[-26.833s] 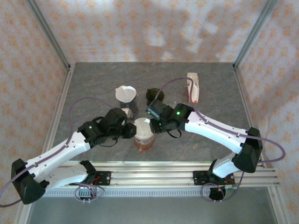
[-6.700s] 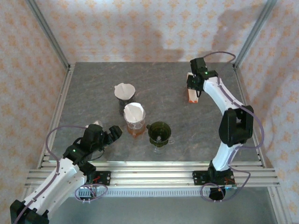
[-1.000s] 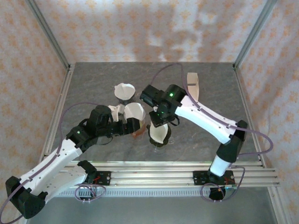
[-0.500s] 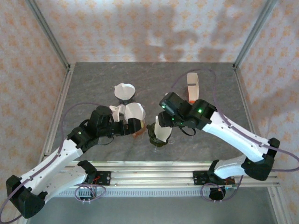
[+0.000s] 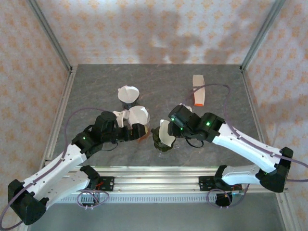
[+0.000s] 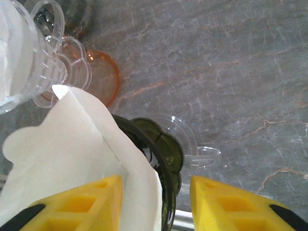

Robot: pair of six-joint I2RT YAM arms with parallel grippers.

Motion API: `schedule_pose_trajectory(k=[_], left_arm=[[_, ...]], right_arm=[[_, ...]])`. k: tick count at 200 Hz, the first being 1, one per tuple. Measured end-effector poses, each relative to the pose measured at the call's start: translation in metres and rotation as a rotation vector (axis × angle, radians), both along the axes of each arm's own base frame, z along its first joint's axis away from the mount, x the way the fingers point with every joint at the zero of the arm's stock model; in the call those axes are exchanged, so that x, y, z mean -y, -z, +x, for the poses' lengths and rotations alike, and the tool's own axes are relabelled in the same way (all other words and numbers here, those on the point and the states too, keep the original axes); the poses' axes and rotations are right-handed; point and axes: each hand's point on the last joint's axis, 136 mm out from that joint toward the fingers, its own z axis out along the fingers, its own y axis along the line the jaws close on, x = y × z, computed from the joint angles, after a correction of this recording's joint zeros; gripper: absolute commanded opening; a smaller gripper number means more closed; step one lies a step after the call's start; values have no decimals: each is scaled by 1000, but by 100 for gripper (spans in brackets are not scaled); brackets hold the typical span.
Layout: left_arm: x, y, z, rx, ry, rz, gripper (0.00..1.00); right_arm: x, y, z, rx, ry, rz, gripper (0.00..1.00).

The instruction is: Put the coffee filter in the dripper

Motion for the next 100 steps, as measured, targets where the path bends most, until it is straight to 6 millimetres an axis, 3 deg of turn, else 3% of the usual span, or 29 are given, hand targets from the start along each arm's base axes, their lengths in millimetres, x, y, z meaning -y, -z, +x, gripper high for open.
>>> schedule_pose_trajectory(k=[21,48,100], left_arm=[[0,0,0,2,0,-1,95],[1,-1,1,6,0,-5,95],[4,-4,-1,8,13,-5,96]], right_arm=[[0,-2,-2,1,5,21,24],[0,-4,-2,5,0,28,0],[-6,-16,3,20,-63,-30,0]])
